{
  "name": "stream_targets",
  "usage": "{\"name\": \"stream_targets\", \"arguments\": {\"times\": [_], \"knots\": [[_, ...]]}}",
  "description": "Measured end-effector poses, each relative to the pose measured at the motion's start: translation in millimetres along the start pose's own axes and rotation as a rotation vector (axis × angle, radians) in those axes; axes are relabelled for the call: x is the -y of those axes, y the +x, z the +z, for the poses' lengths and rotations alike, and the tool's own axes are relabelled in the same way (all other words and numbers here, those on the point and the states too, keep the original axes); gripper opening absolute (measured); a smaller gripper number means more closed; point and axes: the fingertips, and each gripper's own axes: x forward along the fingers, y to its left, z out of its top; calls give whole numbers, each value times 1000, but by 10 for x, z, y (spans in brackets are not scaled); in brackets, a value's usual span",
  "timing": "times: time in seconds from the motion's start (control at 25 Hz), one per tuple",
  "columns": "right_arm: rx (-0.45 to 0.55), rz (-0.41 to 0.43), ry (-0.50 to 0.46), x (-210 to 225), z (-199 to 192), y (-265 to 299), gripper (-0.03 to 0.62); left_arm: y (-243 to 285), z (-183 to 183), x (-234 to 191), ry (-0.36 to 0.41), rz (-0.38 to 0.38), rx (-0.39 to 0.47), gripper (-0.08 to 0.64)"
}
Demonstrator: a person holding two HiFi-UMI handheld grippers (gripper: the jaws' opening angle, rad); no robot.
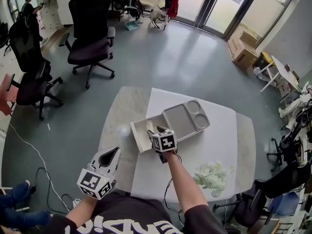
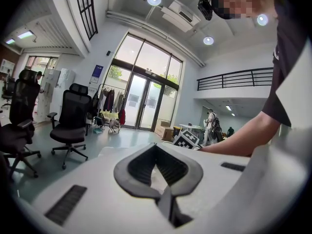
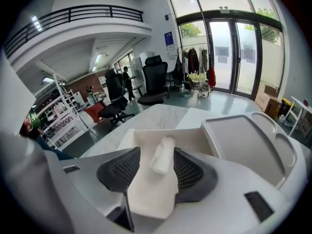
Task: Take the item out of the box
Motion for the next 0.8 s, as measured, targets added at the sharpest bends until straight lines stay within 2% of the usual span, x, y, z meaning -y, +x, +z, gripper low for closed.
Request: {"name": "stream_targets", "arguments": {"times": [0.28, 0.4, 0.72, 0.8], "knots": [[-123, -18, -20, 111, -117, 294, 216, 101, -38, -45, -3, 9, -16, 9], [-180, -13, 6, 114, -201, 397, 216, 135, -66, -60, -4, 13, -24, 9], [-258, -26, 23, 161, -285, 508, 215, 177, -75, -108, -1, 25, -36, 9], [-286, -27, 10, 143, -301, 521, 198, 175, -74, -138, -3, 28, -39, 9]]}}
